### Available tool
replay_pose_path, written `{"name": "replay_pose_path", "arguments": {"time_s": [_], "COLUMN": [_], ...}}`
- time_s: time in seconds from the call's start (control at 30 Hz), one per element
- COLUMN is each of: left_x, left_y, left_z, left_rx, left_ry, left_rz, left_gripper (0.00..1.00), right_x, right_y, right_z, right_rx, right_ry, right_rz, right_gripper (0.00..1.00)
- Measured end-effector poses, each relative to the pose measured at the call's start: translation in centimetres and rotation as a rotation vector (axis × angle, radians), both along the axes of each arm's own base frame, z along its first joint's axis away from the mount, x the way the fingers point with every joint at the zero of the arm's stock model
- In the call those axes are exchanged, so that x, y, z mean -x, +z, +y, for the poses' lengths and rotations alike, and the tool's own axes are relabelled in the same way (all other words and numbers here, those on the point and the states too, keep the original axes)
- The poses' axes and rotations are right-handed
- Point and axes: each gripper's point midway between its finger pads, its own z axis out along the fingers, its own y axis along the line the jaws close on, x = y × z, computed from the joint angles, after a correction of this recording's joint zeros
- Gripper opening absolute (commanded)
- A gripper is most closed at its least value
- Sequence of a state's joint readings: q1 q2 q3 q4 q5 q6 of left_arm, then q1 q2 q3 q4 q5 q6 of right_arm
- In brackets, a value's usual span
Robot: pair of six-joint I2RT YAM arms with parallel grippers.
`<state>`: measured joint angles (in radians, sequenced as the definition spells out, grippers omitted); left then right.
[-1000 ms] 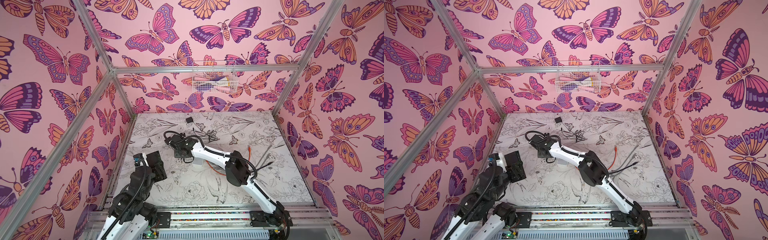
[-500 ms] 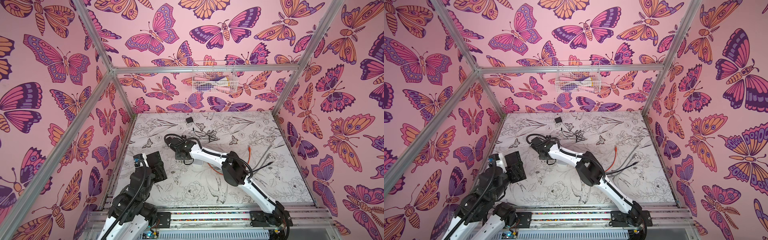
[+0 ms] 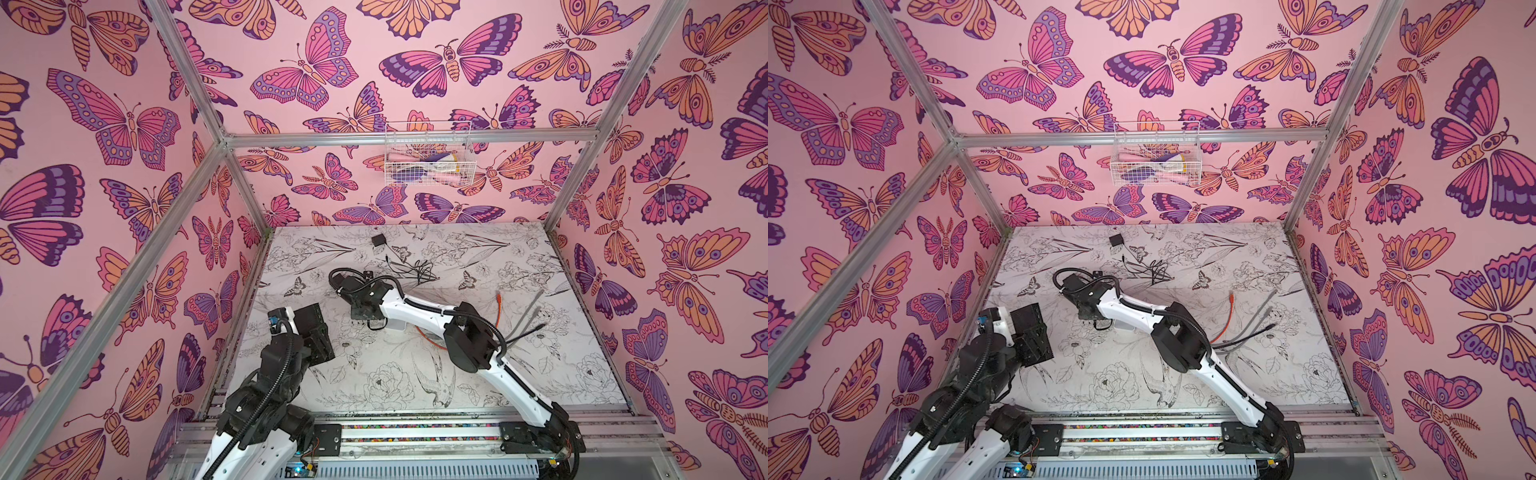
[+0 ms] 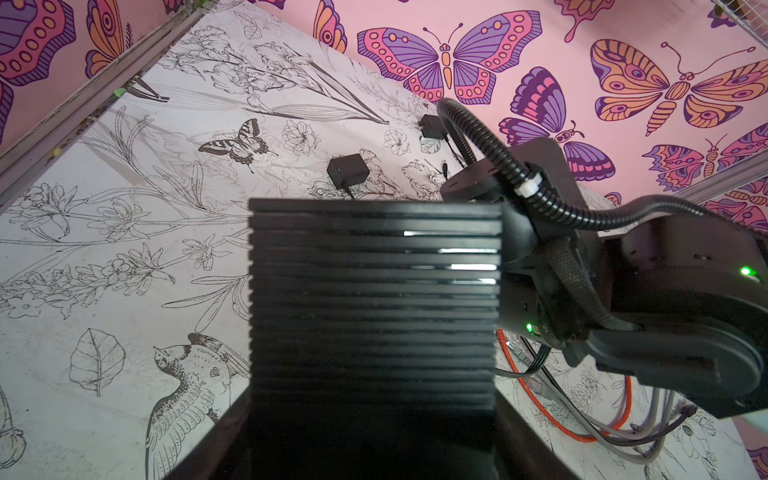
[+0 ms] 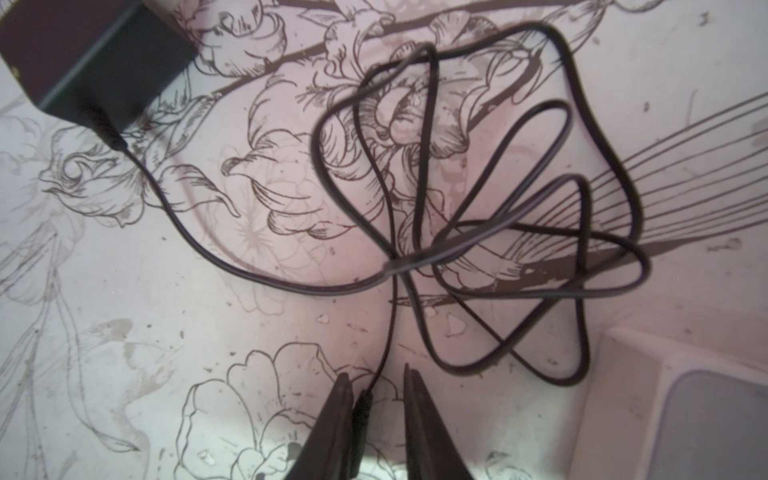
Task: Insert the plug into the switch port
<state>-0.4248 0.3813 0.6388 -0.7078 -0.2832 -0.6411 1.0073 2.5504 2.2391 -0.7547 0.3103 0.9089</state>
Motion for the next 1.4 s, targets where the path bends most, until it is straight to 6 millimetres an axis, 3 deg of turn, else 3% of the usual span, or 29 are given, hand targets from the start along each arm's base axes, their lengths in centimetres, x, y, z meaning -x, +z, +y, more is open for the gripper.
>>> {"name": "replay_pose_path", "arguments": {"time_s": [0.47, 0.8, 1.13, 1.3, 1.4], "left_x": [0.1, 0.2, 0.1, -0.5, -0.5], "left_y": [-0.3, -0.1, -0.5, -1.6, -1.8], "left_z": [-0.2, -0.2, -1.0, -3.3, -4.8], "left_rx": [0.011, 0.017, 0.018, 0.042, 0.059], "left_ry": [-0.006, -0.008, -0.054, -0.161, -0.242], "left_rz": [0.010, -0.001, 0.021, 0.058, 0.041], "left_gripper": [0.00, 0.00, 0.00, 0.00, 0.00], "right_x": [1.5, 1.5, 1.5, 3.0, 3.5], "right_y": [-0.3, -0.3, -0.1, 0.7, 3.3], "right_z": [-2.1, -2.0, -2.3, -5.2, -7.4], "right_rx": [0.087, 0.093, 0.081, -0.004, -0.167], "right_ry": [0.047, 0.084, 0.201, 0.260, 0.273], "right_rz": [0.004, 0.014, 0.059, 0.135, 0.149], "right_gripper": [0.18, 0.00, 0.00, 0.00, 0.00]}}
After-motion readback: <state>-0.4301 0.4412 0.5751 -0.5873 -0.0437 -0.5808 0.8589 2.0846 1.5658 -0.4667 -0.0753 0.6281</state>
